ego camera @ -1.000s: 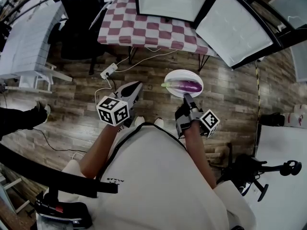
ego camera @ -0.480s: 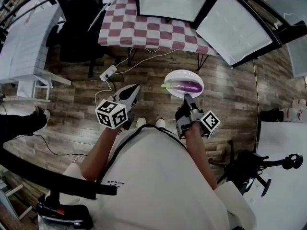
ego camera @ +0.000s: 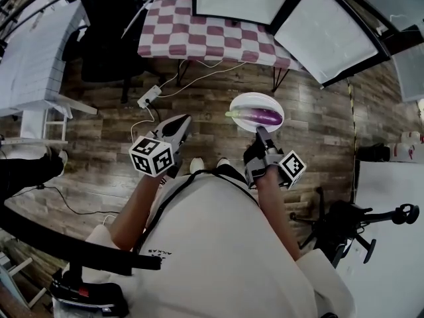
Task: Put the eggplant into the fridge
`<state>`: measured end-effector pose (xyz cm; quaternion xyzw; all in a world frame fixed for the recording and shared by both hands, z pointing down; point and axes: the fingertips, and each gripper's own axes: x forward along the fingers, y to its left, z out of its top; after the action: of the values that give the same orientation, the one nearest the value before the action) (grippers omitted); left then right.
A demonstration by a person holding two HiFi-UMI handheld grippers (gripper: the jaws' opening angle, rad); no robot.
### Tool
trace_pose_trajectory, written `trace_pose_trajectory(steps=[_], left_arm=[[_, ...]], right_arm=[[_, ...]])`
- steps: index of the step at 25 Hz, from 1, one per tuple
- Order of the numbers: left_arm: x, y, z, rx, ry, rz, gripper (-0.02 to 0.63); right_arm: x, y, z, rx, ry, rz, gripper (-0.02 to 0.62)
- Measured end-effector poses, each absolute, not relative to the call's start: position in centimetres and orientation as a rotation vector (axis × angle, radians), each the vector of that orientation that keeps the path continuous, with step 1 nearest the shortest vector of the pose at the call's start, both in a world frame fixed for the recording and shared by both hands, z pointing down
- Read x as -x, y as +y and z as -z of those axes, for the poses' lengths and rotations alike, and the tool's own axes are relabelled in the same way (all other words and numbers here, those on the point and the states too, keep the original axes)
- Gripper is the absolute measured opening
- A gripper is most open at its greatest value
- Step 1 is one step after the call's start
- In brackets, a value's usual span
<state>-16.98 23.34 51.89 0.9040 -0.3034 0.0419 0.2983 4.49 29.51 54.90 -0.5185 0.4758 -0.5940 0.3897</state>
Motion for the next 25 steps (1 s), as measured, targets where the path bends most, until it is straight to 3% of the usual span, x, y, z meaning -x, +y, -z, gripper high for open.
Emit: trace_pose_trajectory(steps=[25], left_arm=[[20.4, 24.3, -52.9, -2.375, -0.866, -0.101, 0.006]], right_arm=[[-2.7, 29.7, -55.2, 1.314, 1.233, 1.527, 0.025]])
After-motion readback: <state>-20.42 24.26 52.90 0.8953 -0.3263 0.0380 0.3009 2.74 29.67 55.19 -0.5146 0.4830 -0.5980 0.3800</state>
